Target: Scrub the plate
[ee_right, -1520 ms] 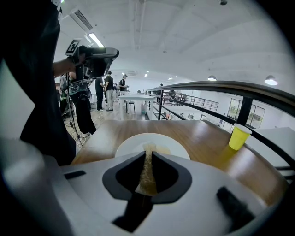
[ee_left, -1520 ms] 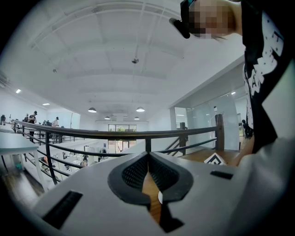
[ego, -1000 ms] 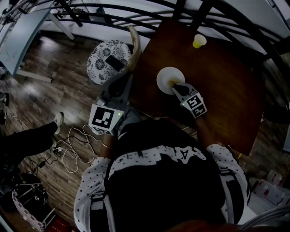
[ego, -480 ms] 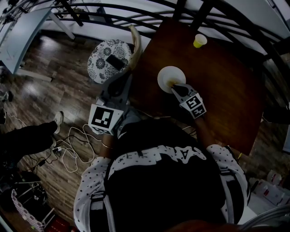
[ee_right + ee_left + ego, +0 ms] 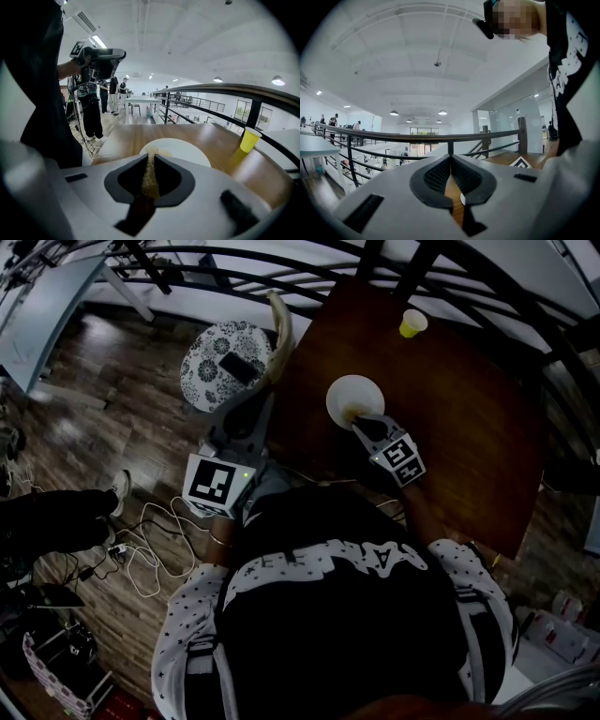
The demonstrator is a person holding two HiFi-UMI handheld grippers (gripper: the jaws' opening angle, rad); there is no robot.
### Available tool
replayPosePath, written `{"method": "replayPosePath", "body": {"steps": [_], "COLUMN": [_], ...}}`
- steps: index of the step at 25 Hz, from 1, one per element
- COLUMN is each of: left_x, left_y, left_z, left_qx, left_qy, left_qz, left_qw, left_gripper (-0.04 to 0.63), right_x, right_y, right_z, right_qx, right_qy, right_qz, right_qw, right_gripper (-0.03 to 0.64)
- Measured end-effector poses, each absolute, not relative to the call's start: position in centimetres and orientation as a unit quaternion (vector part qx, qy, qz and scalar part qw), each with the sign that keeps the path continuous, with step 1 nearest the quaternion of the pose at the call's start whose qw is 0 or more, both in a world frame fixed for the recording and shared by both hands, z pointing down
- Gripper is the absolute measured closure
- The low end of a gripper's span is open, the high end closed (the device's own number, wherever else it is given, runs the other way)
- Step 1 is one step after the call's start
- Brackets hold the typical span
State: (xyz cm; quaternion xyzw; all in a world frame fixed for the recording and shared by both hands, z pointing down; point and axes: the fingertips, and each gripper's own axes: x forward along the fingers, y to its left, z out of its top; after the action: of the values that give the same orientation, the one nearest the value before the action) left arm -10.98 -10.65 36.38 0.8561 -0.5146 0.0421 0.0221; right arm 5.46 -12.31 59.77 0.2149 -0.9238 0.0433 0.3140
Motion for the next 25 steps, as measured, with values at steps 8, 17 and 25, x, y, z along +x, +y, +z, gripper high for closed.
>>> {"method": "replayPosePath", "body": {"steps": [8,17,25], "left_x": [-11.9,-12.1,-12.0], "left_y": [-9.9,-9.4,-8.9], "left_z": [36.4,36.6,36.5], "left_qx": [0.850,0.846,0.844], "left_qy": [-0.525,-0.531,-0.535], "left_qz": [0.042,0.042,0.040], "left_qw": [0.022,0.023,0.023], "left_gripper": [0.580,0.580,0.580], "right_x": [4.6,4.1,4.1], "right_y": [-11.8,-11.6,-11.3], "right_z": [59.6,59.7,59.4], "right_qx": [0.207,0.205,0.200], "right_qy": [-0.928,-0.930,-0.931], "right_qz": [0.045,0.045,0.042], "right_qw": [0.307,0.302,0.302], "right_gripper": [0.568,0.568,0.568]}}
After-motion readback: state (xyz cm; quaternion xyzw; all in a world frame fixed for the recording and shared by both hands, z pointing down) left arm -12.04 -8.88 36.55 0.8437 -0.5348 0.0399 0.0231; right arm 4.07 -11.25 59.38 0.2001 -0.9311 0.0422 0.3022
